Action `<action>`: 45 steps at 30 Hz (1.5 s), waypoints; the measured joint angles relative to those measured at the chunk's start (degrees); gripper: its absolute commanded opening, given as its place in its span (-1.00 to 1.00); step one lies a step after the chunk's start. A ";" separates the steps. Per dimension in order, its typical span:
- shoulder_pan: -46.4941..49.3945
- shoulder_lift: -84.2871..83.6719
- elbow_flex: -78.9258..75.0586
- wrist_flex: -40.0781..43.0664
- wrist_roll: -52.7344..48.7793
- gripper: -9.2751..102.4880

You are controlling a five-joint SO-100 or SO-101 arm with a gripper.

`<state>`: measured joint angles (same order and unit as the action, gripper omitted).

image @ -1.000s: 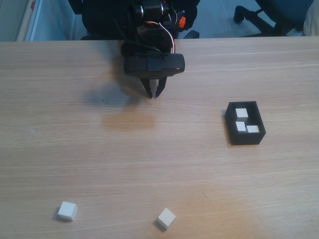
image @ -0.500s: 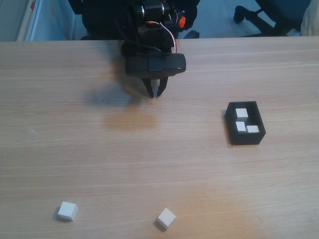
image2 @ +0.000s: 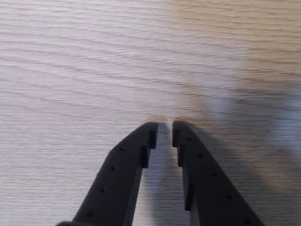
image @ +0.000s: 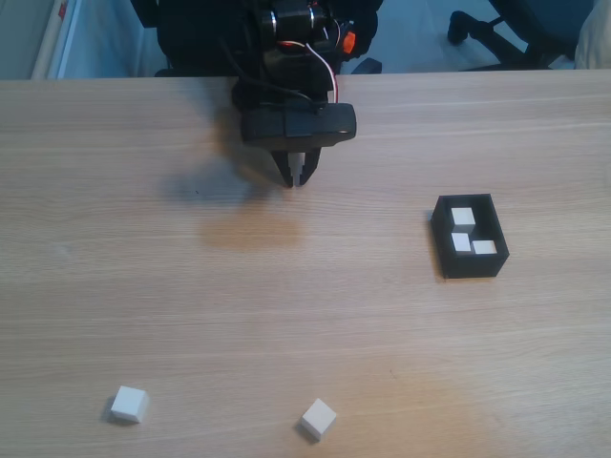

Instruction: Pick blocks and place them in the box.

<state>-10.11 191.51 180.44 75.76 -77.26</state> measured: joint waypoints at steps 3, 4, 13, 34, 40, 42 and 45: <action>0.35 -2.37 -0.35 -2.11 0.00 -0.83; 0.00 -3.52 -0.53 -3.08 0.09 -0.83; -2.02 -15.03 -6.94 -9.93 2.02 -0.83; -2.72 -57.13 -41.22 -23.64 10.63 -0.83; -0.26 -70.75 -51.59 -27.33 15.47 -0.80; 0.09 -74.62 -54.49 -28.65 15.73 -0.80; 1.14 -79.89 -58.62 -30.15 15.73 -0.77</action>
<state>-8.96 111.62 121.82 45.62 -61.52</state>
